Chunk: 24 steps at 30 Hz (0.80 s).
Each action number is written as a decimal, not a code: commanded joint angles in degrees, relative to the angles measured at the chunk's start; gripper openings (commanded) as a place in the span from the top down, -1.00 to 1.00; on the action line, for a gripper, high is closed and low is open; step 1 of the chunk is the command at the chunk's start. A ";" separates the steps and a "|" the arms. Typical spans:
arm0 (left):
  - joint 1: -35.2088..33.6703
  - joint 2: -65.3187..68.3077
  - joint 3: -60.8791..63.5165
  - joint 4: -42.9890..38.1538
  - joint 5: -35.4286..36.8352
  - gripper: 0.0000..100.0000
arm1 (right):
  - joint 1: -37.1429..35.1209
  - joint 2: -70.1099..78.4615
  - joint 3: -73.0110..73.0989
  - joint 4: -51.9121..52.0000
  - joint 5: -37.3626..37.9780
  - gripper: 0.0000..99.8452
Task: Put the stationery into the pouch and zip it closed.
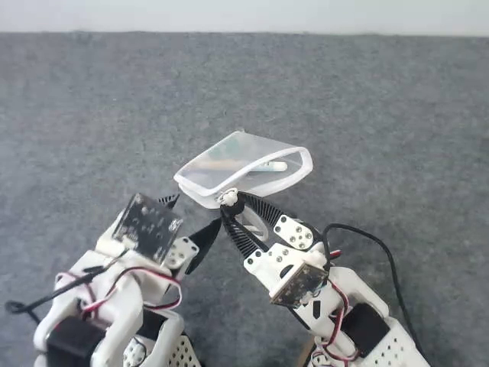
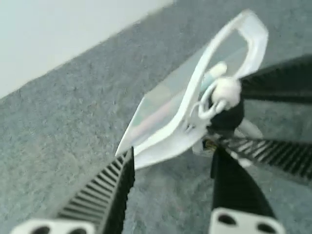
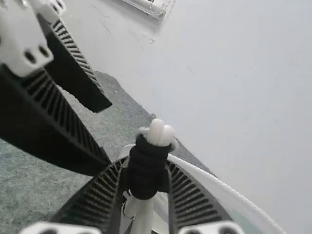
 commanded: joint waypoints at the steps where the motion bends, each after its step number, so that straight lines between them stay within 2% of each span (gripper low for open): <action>1: 0.79 -3.08 -0.40 -1.49 0.97 0.51 | 1.01 -1.19 -3.69 -0.31 0.44 0.99; 5: 0.88 -3.69 1.98 -2.02 0.79 0.51 | 1.01 -1.19 -3.78 -0.31 0.44 0.99; 9: 0.88 -3.69 5.05 -5.54 0.79 0.51 | 1.10 -1.19 -5.01 0.31 0.44 0.99; 16: 0.97 -3.69 10.07 -11.96 0.79 0.51 | 6.37 -1.19 -7.21 1.45 0.44 0.99; 24: 0.97 -3.69 15.60 -19.08 0.88 0.51 | 6.20 -1.19 -7.12 1.54 0.44 0.99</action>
